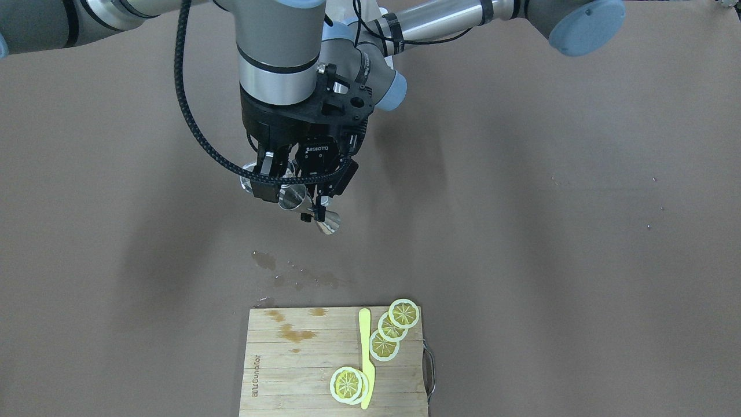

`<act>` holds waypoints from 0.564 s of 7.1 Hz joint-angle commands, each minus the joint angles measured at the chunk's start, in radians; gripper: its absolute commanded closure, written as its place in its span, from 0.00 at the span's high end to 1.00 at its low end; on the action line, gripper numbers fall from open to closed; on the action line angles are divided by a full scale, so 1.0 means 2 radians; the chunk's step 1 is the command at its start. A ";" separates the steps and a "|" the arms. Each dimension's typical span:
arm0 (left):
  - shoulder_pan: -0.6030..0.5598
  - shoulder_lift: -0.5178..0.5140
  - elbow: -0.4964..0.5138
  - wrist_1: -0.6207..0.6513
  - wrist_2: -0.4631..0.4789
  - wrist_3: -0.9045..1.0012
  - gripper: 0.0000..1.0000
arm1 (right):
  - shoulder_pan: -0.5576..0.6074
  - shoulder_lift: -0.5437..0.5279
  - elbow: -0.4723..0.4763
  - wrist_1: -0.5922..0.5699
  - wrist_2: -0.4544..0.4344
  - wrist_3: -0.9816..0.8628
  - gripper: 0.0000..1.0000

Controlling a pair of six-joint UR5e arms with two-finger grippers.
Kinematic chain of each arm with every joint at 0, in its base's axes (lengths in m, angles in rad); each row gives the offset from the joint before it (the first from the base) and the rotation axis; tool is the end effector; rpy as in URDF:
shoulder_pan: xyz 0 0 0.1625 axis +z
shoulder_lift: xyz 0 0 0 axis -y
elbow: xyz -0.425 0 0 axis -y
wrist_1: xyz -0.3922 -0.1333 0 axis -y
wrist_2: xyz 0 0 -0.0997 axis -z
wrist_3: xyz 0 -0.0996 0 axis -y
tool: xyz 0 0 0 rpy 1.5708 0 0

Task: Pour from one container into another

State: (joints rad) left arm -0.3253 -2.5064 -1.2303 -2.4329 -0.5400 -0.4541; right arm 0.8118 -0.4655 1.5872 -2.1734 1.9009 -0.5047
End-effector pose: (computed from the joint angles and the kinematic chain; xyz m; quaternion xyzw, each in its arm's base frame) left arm 0.6209 -0.4403 0.1015 0.6587 0.1924 -0.0526 0.7255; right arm -0.3970 -0.5653 0.0323 0.2310 -0.1896 -0.5971 0.7444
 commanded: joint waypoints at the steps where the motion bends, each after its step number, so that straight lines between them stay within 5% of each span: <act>1: 0.000 -0.002 0.000 0.000 0.000 0.000 0.00 | -0.001 0.000 0.003 0.004 0.002 0.001 0.00; 4: 0.000 -0.001 0.000 -0.001 -0.001 0.000 0.00 | 0.001 -0.023 0.040 0.022 0.003 0.005 0.00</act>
State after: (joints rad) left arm -0.3252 -2.5087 -1.2303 -2.4332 -0.5406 -0.4541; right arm 0.8122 -0.4869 1.6348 -2.1466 1.9070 -0.5008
